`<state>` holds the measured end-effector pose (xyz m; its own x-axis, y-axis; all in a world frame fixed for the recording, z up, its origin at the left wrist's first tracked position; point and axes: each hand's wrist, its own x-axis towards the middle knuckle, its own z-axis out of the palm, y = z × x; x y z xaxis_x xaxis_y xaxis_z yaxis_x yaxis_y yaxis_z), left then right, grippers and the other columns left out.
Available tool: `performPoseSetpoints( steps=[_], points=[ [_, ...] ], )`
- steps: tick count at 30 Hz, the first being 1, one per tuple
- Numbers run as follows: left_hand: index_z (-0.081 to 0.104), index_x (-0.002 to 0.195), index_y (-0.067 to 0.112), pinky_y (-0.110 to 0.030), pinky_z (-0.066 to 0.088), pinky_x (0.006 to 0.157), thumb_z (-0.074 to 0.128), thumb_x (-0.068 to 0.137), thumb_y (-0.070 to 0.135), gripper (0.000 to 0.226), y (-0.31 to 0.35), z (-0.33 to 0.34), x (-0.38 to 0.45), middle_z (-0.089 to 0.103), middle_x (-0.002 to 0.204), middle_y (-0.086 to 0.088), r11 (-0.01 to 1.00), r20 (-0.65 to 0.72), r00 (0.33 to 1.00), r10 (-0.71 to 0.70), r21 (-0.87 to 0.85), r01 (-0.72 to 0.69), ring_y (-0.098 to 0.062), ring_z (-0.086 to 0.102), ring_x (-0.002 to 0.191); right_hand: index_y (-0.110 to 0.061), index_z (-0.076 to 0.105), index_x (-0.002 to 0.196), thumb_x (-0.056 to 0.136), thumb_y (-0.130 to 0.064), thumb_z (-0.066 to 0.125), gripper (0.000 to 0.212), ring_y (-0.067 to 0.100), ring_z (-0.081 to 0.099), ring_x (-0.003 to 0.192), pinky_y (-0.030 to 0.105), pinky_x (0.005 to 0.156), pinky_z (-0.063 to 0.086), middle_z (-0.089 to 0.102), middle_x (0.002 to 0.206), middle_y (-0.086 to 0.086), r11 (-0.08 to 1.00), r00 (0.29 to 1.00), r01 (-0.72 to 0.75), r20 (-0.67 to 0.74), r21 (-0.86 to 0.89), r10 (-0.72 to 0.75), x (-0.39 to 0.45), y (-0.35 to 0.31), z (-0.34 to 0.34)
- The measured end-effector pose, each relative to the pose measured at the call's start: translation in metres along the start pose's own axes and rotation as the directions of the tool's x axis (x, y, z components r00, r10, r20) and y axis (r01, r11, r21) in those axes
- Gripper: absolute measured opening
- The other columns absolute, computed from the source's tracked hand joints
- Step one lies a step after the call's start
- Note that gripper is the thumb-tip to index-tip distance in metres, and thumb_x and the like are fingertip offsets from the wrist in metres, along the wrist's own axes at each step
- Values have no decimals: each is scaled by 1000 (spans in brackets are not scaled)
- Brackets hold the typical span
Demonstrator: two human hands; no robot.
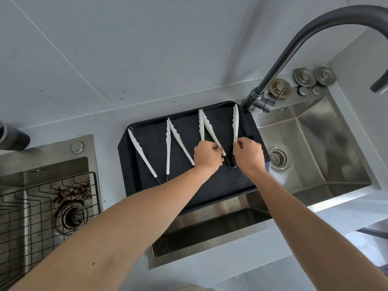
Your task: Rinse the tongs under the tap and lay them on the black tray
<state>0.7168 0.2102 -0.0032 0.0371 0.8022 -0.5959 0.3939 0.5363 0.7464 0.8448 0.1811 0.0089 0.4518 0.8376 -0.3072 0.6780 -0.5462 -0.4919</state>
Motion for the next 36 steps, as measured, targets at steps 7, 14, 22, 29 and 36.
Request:
performPoseSetpoints(
  steps=[7,14,22,29,36],
  points=[
    [76,91,-9,-27,64,55,60,98,3,21,-2,-2,-2,77,88,-24,999,6,1000,26,-36,-26,-20,71,61,2,67,99,104,-23,52,30,38,68,81,52,81,58,73,87,14,999,999,-21,-37,30,23,-7,-3,-4],
    [74,89,-9,-21,61,53,60,97,2,20,1,-10,-5,76,89,-25,998,54,997,49,-51,-47,-17,69,60,-3,71,109,103,-18,53,24,34,69,91,49,86,58,75,102,12,1000,1000,-18,-22,17,18,-14,-5,-5],
    [72,115,3,-17,61,57,58,99,0,22,3,-15,-10,70,95,-6,994,134,989,68,-95,-56,-22,72,74,6,69,99,98,-7,48,25,40,66,76,54,73,59,71,86,20,1000,1000,-16,-24,-4,16,-13,-5,-3],
    [73,119,1,-20,63,60,61,99,3,23,-2,-16,-10,77,107,-14,996,139,987,86,-46,-81,-17,73,71,0,64,86,98,-11,54,19,35,57,69,39,60,46,66,77,14,999,999,47,11,-10,-47,-16,4,-1],
    [71,126,4,-26,64,67,64,97,7,31,5,-29,-21,76,103,-8,993,148,983,111,-46,-105,-19,71,75,-11,63,90,97,-22,58,14,28,56,77,35,65,41,61,93,6,998,999,29,42,-64,-26,-25,-1,-5]
  ],
)
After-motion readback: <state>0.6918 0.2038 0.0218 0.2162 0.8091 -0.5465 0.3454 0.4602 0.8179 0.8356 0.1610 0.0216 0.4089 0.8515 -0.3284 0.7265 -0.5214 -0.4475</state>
